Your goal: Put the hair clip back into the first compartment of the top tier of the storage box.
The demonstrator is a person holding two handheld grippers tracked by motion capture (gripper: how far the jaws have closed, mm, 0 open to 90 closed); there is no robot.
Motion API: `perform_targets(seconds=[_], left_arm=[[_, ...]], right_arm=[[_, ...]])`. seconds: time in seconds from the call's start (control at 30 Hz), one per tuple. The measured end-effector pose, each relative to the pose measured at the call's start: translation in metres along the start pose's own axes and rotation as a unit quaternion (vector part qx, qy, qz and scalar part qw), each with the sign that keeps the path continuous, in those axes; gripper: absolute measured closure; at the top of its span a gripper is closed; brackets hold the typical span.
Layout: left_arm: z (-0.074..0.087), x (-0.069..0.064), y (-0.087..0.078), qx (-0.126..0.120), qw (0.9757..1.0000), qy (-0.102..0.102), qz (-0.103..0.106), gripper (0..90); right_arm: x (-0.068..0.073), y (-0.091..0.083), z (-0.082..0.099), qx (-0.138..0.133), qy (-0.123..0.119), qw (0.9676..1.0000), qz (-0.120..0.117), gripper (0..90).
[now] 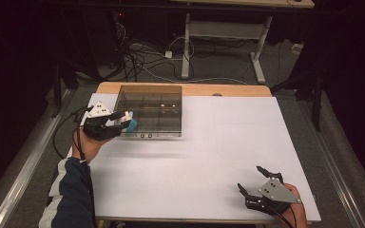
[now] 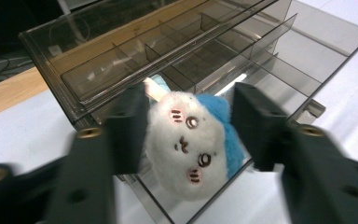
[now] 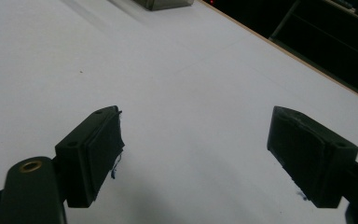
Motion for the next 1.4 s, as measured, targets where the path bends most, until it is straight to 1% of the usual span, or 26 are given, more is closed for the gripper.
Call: perform_targets(seconds=[0.03,0.1,0.17,0.2,0.3,0.43,0.53,0.57,0.6,0.67,0.7,0.73,0.77,0.8,0.93,0.97,1.07,1.1,1.2,1.27,1.3,1.33,1.37,1.4], left_arm=[[0.001,0.001,0.000,-0.001,1.0000,-0.003,0.003,53.1],[0.003,0.001,0.001,0.004,1.0000,-0.003,0.005,60.7],[0.005,0.002,0.003,0.002,0.9999,-0.010,0.007,61.9],[0.005,0.002,0.003,0.002,0.9999,-0.010,0.007,62.8],[0.005,0.002,0.005,-0.002,0.9999,-0.013,0.010,62.7],[0.005,-0.001,0.006,-0.005,0.9999,-0.009,0.006,62.7],[0.006,-0.001,0.006,-0.009,0.9999,-0.010,0.003,62.7],[0.007,-0.002,0.005,-0.013,0.9999,-0.011,-0.003,62.6],[0.007,-0.002,0.005,-0.013,0.9999,-0.011,-0.003,62.6],[0.007,-0.003,0.004,-0.014,0.9998,-0.005,-0.012,62.6],[0.007,-0.004,0.002,-0.017,0.9996,-0.002,-0.020,62.5],[0.007,-0.004,0.002,-0.017,0.9996,-0.002,-0.020,62.5],[0.006,-0.004,-0.002,-0.028,0.9993,-0.003,-0.026,62.5],[0.006,-0.005,-0.003,-0.032,0.9991,-0.004,-0.027,62.5],[0.006,-0.006,-0.006,-0.038,0.9986,0.001,-0.037,62.5],[0.006,-0.007,-0.007,-0.045,0.9980,0.003,-0.044,62.4],[0.006,-0.008,-0.008,-0.049,0.9976,0.004,-0.048,61.1],[0.007,-0.009,-0.009,-0.052,0.9971,0.006,-0.055,60.1],[0.007,-0.010,-0.010,-0.057,0.9966,0.009,-0.058,60.1],[0.007,-0.011,-0.011,-0.062,0.9960,0.011,-0.064,60.1],[0.007,-0.012,-0.012,-0.065,0.9954,0.012,-0.069,60.1],[0.007,-0.012,-0.012,-0.065,0.9954,0.012,-0.069,60.0],[0.006,-0.013,-0.012,-0.066,0.9946,0.016,-0.079,59.1],[0.006,-0.014,-0.012,-0.065,0.9943,0.016,-0.083,59.1]], right_arm=[[0.000,0.000,0.000,-0.001,0.000,1.0000,0.000,18.4],[0.000,0.000,0.000,0.000,-0.001,1.0000,0.000,18.4],[0.000,0.000,0.000,-0.001,-0.001,1.0000,0.000,18.4],[0.000,0.000,0.000,-0.001,-0.001,1.0000,0.000,18.4],[0.000,0.000,0.000,0.000,-0.001,1.0000,-0.001,18.4],[0.001,0.000,0.000,0.000,-0.002,1.0000,-0.001,18.4],[0.001,0.000,0.000,-0.001,-0.002,1.0000,-0.001,18.4],[0.001,0.000,-0.001,-0.001,-0.003,1.0000,0.000,18.4],[0.001,0.000,-0.001,-0.001,-0.003,1.0000,0.000,18.4],[0.001,0.000,-0.001,-0.001,-0.002,1.0000,0.000,18.4],[0.001,0.000,-0.001,-0.001,-0.002,1.0000,0.000,18.4],[0.001,0.000,-0.001,-0.001,-0.002,1.0000,0.000,18.4],[0.001,0.000,-0.001,-0.001,-0.002,1.0000,0.000,18.4],[0.001,0.000,-0.001,-0.001,-0.003,1.0000,0.000,18.4],[0.001,0.000,-0.001,-0.002,-0.004,1.0000,0.001,18.4],[0.001,0.000,-0.001,-0.003,-0.003,1.0000,0.001,18.4],[0.001,-0.001,-0.001,-0.004,-0.003,1.0000,0.001,18.4],[0.001,-0.001,-0.001,-0.004,-0.003,1.0000,0.001,18.4],[0.001,-0.001,-0.001,-0.005,-0.003,1.0000,0.000,18.4],[0.001,-0.001,-0.001,-0.005,-0.004,1.0000,0.001,18.4],[0.001,-0.001,-0.001,-0.005,-0.003,1.0000,0.001,18.4],[0.001,-0.001,-0.001,-0.005,-0.003,1.0000,0.001,18.4],[0.001,-0.002,-0.002,-0.005,-0.003,1.0000,0.000,18.4],[0.001,-0.002,-0.002,-0.005,-0.003,1.0000,0.000,18.4]])
Point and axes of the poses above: each handheld gripper's, and its own axes: y roughly forward along the jaws, z roughly out of its underside, x roughly to its left, the point moved 3 cm from there along y, roughly forward along the jaws, and after that the axes turned 7 degrees about x, right-handed, at the moved point
